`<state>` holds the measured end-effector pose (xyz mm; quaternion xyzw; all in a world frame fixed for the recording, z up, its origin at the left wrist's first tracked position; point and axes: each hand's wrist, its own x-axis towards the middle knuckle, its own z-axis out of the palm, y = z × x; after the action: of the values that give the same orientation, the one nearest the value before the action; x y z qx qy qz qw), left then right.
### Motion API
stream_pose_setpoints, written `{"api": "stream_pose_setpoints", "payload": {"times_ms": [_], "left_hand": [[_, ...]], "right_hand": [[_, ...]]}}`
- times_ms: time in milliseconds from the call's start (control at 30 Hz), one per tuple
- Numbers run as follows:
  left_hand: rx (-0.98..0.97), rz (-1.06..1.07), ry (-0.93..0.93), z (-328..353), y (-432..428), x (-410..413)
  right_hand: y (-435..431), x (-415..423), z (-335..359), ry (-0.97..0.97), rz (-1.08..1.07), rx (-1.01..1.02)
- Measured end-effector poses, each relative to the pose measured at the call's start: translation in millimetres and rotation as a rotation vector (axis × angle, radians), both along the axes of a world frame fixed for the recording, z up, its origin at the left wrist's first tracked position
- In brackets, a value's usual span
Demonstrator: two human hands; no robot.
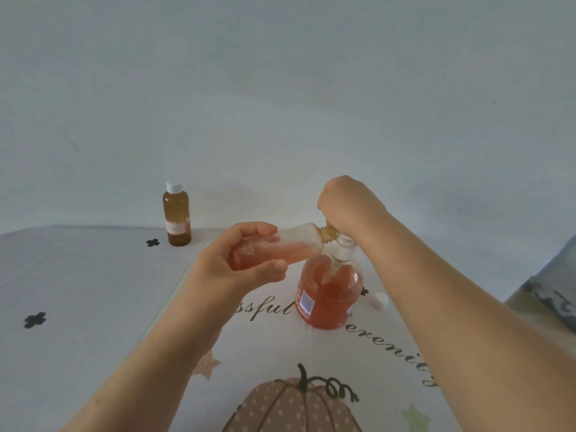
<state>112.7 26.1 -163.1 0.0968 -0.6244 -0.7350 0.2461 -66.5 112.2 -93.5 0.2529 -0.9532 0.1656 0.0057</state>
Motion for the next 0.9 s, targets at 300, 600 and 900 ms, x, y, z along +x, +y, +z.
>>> {"api": "stream_pose_setpoints", "payload": {"times_ms": [300,600,900], "left_hand": [[0.011,-0.003,0.009,6.2,3.1,2.2],[-0.018,0.026,-0.049,4.4,-0.9,0.5],[0.01,0.008,-0.024,4.3,1.1,1.1]], "right_hand": [[2.8,12.8,18.0,0.039,-0.058,-0.008],[-3.3,4.6,0.0,0.01,-0.04,-0.03],[-1.9,3.4,5.2,-0.024,-0.043,-0.072]]}}
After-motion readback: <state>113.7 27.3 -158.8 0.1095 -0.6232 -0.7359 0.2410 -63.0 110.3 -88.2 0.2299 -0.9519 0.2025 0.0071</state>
